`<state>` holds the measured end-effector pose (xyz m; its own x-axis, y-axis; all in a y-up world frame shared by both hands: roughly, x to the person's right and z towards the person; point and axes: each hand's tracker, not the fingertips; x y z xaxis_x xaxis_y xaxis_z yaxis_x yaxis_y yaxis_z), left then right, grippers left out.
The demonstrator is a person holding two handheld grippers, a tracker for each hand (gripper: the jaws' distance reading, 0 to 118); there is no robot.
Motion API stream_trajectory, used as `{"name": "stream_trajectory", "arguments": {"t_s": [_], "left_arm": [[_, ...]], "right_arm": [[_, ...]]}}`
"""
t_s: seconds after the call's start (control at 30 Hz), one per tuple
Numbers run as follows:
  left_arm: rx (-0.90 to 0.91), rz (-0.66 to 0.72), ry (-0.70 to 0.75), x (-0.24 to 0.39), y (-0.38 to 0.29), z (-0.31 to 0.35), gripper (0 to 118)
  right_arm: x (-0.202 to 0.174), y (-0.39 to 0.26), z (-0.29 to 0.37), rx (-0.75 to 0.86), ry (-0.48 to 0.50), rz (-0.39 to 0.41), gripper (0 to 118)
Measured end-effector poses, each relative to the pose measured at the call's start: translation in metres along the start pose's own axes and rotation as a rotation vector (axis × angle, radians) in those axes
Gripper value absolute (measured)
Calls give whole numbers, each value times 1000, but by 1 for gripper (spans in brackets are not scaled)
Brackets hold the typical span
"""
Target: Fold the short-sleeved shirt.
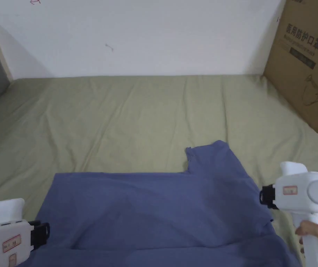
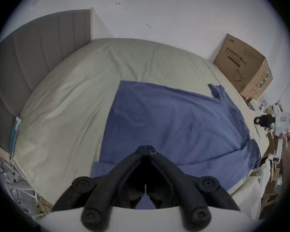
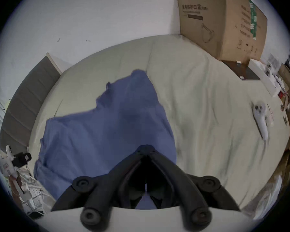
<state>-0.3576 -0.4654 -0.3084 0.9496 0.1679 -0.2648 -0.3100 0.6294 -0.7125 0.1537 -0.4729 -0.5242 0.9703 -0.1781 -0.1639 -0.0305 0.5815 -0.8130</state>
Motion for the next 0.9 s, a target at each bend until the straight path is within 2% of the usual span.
{"name": "stream_trajectory", "arguments": {"t_s": [0.03, 0.07, 0.17, 0.23, 0.27, 0.3, 0.33, 0.37, 0.4, 0.5, 0.53, 0.57, 0.6, 0.67, 0.73, 0.77, 0.8, 0.83, 0.87, 0.9], "left_arm": [[-3, -7, 1, 1, 8, -7, 0], [-3, -10, 2, 3, 13, -14, 0], [-13, -18, -1, 2, 29, -32, 0], [-22, -21, -1, 0, 35, -45, 0], [-30, -16, 4, -1, 37, -53, 0], [-41, -11, 7, -3, 39, -58, 0], [-47, -3, 4, -5, 39, -65, 0], [-53, 3, 7, -7, 38, -70, 0], [-61, 11, 11, -8, 37, -73, 0], [-83, 8, 8, -11, 34, -81, 0], [-89, 2, 7, -12, 34, -83, 0], [-93, -4, 10, -12, 35, -85, 0], [-92, -6, 14, -13, 37, -87, 0], [-78, -1, 20, -16, 45, -91, 0], [-70, 6, 11, -21, 57, -96, 1], [-64, 8, 9, -24, 65, -100, 8], [-70, 7, 13, -24, 75, -105, 30], [-84, 2, 26, -25, 85, -112, 80], [-85, 3, 23, -29, 95, -121, 109], [-95, 8, 29, -31, 103, -132, 114]], "right_arm": [[0, 18, -14, 1, -5, 3, 60], [1, 37, -31, -22, -6, 10, 88], [8, 75, -78, -72, 11, -4, 89], [7, 91, -103, -87, -26, -40, 88], [5, 95, -114, -94, -19, -36, 86], [4, 95, -124, -112, -20, -32, 79], [3, 95, -137, -158, -48, -9, 64], [2, 93, -149, -191, -82, 18, 59], [3, 86, -158, -223, -109, 46, 59], [-5, 80, -154, -198, -101, 82, 45], [-6, 83, -149, -197, -91, 93, 16], [-9, 86, -142, -155, -135, 149, 0], [-11, 86, -138, -155, -87, 155, 0], [-10, 88, -132, -166, -93, 171, 0], [-8, 89, -125, -156, -79, 147, 0], [-7, 89, -122, -145, -70, 131, 0], [-4, 91, -121, -140, -64, 125, 0], [-4, 90, -120, -142, -63, 127, 0], [-5, 89, -121, -142, -65, 128, 0], [-6, 88, -121, -141, -65, 132, 0]]}}
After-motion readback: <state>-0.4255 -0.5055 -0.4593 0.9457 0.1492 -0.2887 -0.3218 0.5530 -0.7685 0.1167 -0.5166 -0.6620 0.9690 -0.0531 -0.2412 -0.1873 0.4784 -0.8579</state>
